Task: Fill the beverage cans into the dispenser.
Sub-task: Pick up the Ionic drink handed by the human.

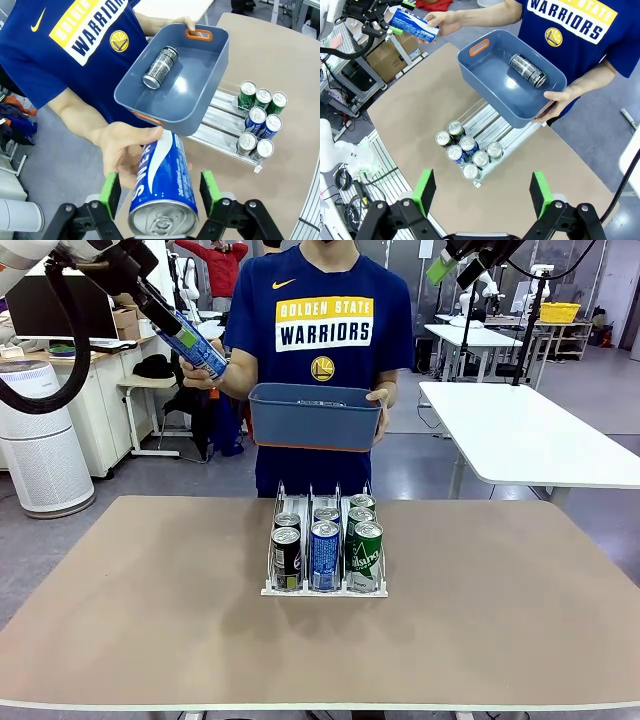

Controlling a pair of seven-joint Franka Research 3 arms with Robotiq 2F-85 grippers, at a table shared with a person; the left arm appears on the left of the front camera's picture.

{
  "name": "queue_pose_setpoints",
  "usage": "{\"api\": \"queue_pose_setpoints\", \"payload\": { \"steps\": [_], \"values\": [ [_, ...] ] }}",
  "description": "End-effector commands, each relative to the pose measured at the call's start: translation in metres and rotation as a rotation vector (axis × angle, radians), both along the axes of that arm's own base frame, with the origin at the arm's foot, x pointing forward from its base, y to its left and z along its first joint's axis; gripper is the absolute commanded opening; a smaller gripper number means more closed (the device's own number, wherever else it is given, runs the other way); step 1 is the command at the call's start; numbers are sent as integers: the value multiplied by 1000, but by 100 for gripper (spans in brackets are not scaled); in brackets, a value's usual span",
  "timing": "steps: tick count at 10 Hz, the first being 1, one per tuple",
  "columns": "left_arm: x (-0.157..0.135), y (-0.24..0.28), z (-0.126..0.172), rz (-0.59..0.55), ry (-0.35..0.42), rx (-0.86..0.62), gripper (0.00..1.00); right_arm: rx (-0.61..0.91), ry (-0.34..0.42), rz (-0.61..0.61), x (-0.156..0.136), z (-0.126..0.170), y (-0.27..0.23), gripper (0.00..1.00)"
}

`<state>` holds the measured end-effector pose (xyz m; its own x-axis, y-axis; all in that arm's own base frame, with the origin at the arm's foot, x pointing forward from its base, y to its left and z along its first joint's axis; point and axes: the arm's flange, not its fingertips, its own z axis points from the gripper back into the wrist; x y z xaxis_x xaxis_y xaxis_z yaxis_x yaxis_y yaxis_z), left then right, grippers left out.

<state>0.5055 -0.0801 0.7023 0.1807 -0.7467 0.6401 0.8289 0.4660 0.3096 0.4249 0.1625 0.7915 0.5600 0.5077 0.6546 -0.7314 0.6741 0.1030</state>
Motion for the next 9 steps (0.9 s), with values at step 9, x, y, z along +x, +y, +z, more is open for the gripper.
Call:
{"api": "queue_pose_setpoints", "payload": {
  "steps": [9],
  "values": [
    [-2,5,-3,23,26,30,85,-1,5,-4,0,0,0,100]
  ]
}}
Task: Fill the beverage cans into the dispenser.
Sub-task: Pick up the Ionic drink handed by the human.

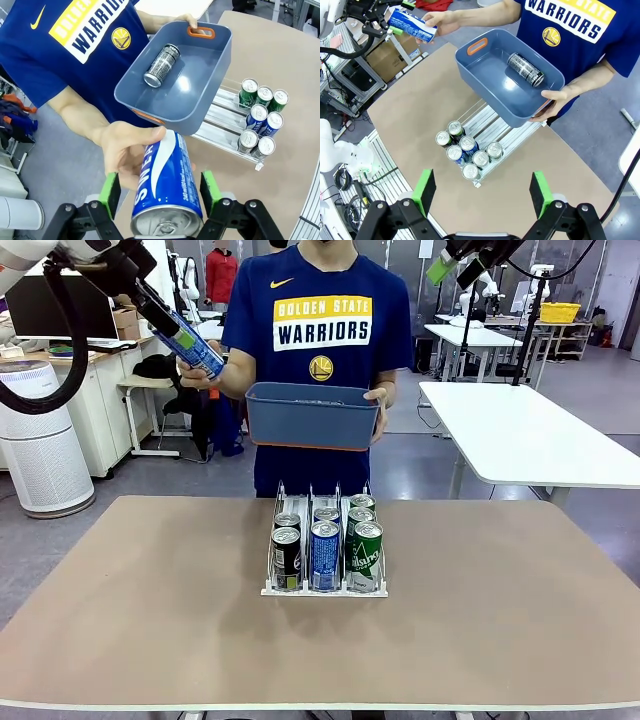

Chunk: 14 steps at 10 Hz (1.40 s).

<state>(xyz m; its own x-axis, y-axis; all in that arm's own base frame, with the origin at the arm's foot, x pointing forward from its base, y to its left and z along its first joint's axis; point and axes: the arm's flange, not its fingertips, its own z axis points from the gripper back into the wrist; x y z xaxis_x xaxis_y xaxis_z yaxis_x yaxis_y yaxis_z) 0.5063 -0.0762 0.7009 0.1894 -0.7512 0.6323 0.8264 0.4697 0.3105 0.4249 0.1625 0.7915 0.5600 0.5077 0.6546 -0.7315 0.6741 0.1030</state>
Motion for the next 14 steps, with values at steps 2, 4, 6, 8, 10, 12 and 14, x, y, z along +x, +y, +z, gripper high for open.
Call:
{"api": "queue_pose_setpoints", "payload": {
  "steps": [2,4,6,8,10,12,14],
  "values": [
    [0,0,0,0,0,0,85,-1,5,-4,0,0,0,100],
    [0,0,-1,-2,7,8,27,-1,5,-4,0,0,0,100],
    [-2,0,-1,7,13,11,0,-1,5,-4,0,0,0,100],
    [-5,1,-1,15,32,10,0,-1,5,-4,0,0,0,100],
    [-8,0,-1,15,45,14,0,-1,5,-4,0,0,0,100],
    [-9,-1,0,21,54,15,0,-1,5,-4,0,0,0,100],
    [-10,-2,-1,13,86,3,75,-1,5,-4,0,0,0,100]
  ]
}}
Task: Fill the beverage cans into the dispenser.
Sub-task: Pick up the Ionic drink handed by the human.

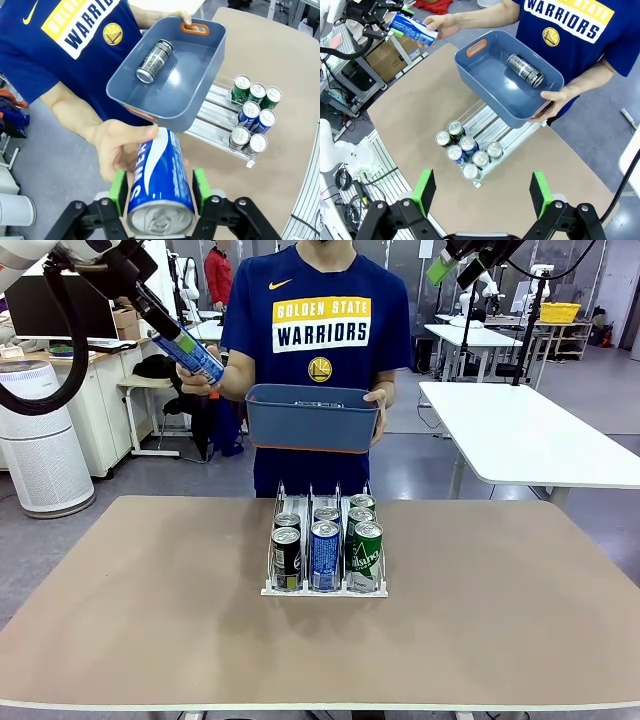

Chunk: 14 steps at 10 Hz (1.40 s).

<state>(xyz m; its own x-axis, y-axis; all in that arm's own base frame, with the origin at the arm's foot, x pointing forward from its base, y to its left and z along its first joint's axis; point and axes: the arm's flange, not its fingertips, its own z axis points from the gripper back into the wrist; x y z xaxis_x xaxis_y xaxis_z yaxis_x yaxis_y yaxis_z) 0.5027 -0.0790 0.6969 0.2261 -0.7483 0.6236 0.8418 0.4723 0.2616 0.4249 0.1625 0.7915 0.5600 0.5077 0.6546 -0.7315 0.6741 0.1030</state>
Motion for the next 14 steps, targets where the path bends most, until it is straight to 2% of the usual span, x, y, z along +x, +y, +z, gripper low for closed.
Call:
{"api": "queue_pose_setpoints", "payload": {
  "steps": [1,2,5,7,10,11,12,13,14],
  "values": [
    [-7,0,4,27,38,21,93,-1,5,-4,0,0,0,100],
    [-8,0,3,31,40,27,88,-1,5,-4,0,0,0,100],
    [-7,1,-1,37,55,28,88,-1,5,-4,0,0,0,100],
    [-3,4,-3,39,18,32,88,-1,5,-4,0,0,0,100],
    [-4,1,0,27,36,13,88,-1,5,-4,0,0,0,100],
    [-3,2,0,30,32,13,30,-1,5,-4,0,0,0,100],
    [-2,3,0,31,23,9,29,-1,5,-4,0,0,0,100],
    [-1,3,-1,31,19,11,0,-1,5,-4,0,0,0,100],
    [-1,3,-1,30,15,13,0,-1,5,-4,0,0,0,100]
  ]
}}
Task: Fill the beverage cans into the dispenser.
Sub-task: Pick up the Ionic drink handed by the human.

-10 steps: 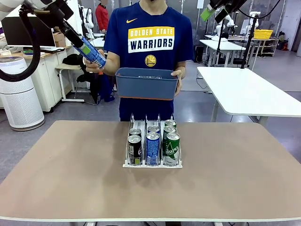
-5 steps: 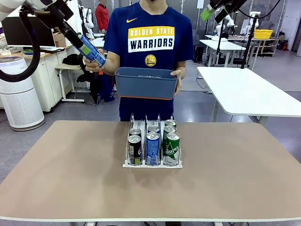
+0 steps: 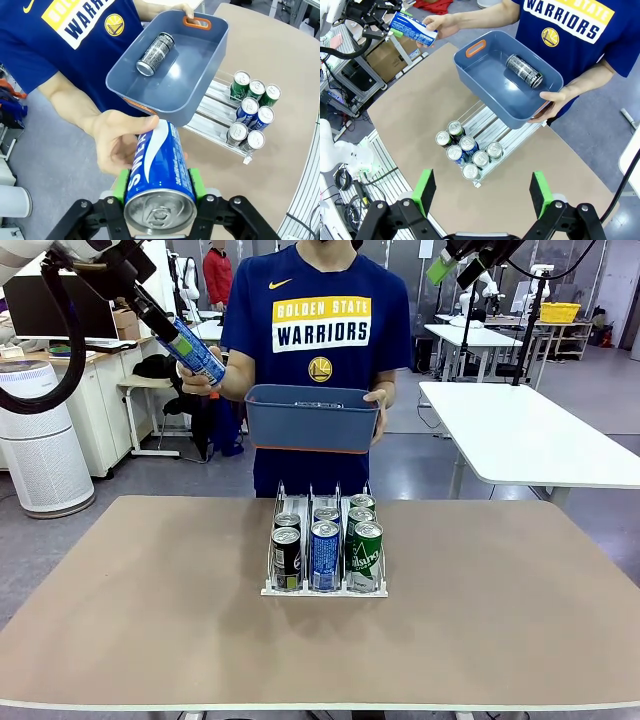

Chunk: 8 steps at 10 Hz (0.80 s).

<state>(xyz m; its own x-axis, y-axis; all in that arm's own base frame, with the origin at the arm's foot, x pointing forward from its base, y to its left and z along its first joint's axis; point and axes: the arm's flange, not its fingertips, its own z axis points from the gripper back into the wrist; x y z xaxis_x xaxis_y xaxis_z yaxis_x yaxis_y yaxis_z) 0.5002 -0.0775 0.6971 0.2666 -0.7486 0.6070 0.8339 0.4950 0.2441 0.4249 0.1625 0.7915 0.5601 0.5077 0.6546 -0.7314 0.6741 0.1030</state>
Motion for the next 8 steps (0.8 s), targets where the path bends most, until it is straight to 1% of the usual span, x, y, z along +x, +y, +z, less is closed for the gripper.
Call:
{"api": "queue_pose_setpoints", "payload": {
  "steps": [1,6,7,8],
  "values": [
    [2,2,-1,-1,-17,-1,0,-1,5,-4,0,0,0,100],
    [-2,2,3,-6,-42,-1,0,-1,5,-4,0,0,0,100],
    [-4,1,3,-8,-33,-3,0,-1,5,-4,0,0,0,100],
    [-3,-1,3,36,-32,-29,0,-1,5,-4,0,0,0,100]
  ]
}}
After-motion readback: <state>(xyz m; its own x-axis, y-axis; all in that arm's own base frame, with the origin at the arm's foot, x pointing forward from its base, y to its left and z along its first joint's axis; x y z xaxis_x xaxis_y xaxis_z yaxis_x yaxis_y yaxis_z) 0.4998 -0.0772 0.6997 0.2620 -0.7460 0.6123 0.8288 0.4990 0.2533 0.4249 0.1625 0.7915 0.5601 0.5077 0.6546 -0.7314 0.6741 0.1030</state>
